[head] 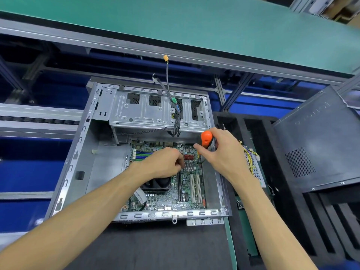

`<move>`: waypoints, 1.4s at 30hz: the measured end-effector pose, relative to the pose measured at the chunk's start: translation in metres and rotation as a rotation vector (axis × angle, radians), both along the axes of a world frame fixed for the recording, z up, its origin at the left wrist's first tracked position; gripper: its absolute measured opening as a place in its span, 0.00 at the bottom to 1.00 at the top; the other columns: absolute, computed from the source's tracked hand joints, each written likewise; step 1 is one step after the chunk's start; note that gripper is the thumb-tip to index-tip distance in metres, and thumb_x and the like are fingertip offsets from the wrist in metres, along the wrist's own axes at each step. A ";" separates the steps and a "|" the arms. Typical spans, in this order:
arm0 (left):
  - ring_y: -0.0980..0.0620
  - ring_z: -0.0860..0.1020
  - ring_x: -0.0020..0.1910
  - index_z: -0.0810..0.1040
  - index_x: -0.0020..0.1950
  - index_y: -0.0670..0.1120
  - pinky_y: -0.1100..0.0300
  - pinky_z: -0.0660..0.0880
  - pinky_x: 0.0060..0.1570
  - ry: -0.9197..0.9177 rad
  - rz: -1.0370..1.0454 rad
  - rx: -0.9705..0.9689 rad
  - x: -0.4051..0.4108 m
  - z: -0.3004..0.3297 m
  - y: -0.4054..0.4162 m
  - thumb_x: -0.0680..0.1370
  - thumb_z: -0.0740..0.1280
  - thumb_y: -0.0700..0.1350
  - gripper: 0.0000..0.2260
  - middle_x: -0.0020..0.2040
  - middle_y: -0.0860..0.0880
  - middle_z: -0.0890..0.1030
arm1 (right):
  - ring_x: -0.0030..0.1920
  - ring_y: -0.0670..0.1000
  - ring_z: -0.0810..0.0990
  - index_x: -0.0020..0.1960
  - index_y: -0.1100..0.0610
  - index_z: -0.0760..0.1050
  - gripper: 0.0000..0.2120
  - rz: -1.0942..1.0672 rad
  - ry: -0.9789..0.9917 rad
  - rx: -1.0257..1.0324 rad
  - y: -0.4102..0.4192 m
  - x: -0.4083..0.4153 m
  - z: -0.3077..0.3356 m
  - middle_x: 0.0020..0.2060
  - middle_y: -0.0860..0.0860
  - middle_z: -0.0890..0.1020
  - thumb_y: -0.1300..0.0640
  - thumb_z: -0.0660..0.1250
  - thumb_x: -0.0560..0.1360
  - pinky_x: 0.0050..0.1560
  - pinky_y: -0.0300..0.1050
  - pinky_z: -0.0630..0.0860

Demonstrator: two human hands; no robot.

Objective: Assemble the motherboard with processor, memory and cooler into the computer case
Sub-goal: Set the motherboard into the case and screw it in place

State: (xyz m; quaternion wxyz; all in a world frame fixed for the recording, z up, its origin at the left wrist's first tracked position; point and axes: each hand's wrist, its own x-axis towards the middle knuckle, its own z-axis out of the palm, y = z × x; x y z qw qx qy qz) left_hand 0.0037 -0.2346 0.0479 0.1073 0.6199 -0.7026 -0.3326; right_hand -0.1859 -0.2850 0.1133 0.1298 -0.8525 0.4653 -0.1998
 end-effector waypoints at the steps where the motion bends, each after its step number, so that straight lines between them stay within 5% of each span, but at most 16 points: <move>1: 0.56 0.78 0.43 0.84 0.52 0.51 0.60 0.73 0.47 -0.004 -0.001 -0.002 0.000 0.000 0.000 0.77 0.65 0.43 0.09 0.51 0.53 0.84 | 0.41 0.44 0.68 0.43 0.47 0.69 0.16 -0.006 0.000 0.002 0.000 0.000 -0.001 0.35 0.38 0.70 0.40 0.73 0.72 0.38 0.43 0.65; 8: 0.52 0.82 0.42 0.82 0.55 0.50 0.51 0.79 0.48 0.042 0.070 -0.123 0.000 0.021 -0.005 0.81 0.61 0.47 0.10 0.47 0.51 0.84 | 0.33 0.44 0.66 0.38 0.48 0.60 0.25 -0.085 -0.023 0.028 -0.001 0.002 -0.002 0.30 0.44 0.68 0.36 0.74 0.69 0.31 0.46 0.63; 15: 0.55 0.75 0.34 0.74 0.47 0.53 0.59 0.73 0.35 0.350 0.167 -0.383 -0.013 0.078 -0.015 0.76 0.63 0.65 0.16 0.36 0.52 0.77 | 0.35 0.47 0.69 0.40 0.51 0.63 0.23 -0.105 -0.024 0.023 -0.004 0.004 -0.008 0.32 0.45 0.70 0.39 0.75 0.68 0.31 0.47 0.65; 21: 0.58 0.75 0.36 0.78 0.45 0.48 0.61 0.73 0.39 0.242 0.048 -0.434 -0.015 0.097 -0.029 0.71 0.75 0.49 0.09 0.37 0.54 0.78 | 0.36 0.42 0.72 0.43 0.47 0.65 0.22 -0.061 -0.003 0.093 -0.009 0.000 -0.007 0.35 0.44 0.74 0.33 0.68 0.63 0.31 0.44 0.65; 26: 0.66 0.74 0.44 0.82 0.54 0.51 0.72 0.71 0.47 0.168 -0.132 -0.373 -0.006 0.105 -0.038 0.75 0.71 0.41 0.09 0.45 0.61 0.75 | 0.37 0.41 0.70 0.53 0.44 0.75 0.16 0.149 -0.167 0.246 -0.018 -0.018 -0.003 0.38 0.40 0.71 0.46 0.77 0.70 0.37 0.35 0.63; 32: 0.63 0.73 0.40 0.76 0.48 0.54 0.65 0.70 0.39 0.074 -0.023 -0.422 -0.013 0.105 -0.037 0.70 0.73 0.57 0.12 0.42 0.57 0.75 | 0.32 0.45 0.68 0.41 0.45 0.67 0.20 0.036 -0.159 0.226 -0.017 -0.012 -0.008 0.32 0.45 0.72 0.41 0.78 0.68 0.32 0.42 0.64; 35: 0.58 0.75 0.36 0.78 0.45 0.51 0.57 0.75 0.38 0.071 -0.014 -0.407 -0.015 0.106 -0.035 0.71 0.74 0.52 0.09 0.36 0.54 0.77 | 0.33 0.45 0.69 0.41 0.48 0.66 0.21 0.034 -0.133 0.169 -0.016 -0.011 -0.009 0.32 0.45 0.71 0.42 0.77 0.68 0.33 0.44 0.65; 42: 0.60 0.75 0.39 0.80 0.46 0.50 0.61 0.73 0.41 0.086 -0.101 -0.421 -0.015 0.113 -0.034 0.72 0.73 0.46 0.05 0.39 0.55 0.78 | 0.35 0.45 0.70 0.45 0.49 0.66 0.21 0.029 -0.138 0.109 -0.011 -0.009 -0.013 0.36 0.45 0.72 0.40 0.76 0.69 0.34 0.46 0.69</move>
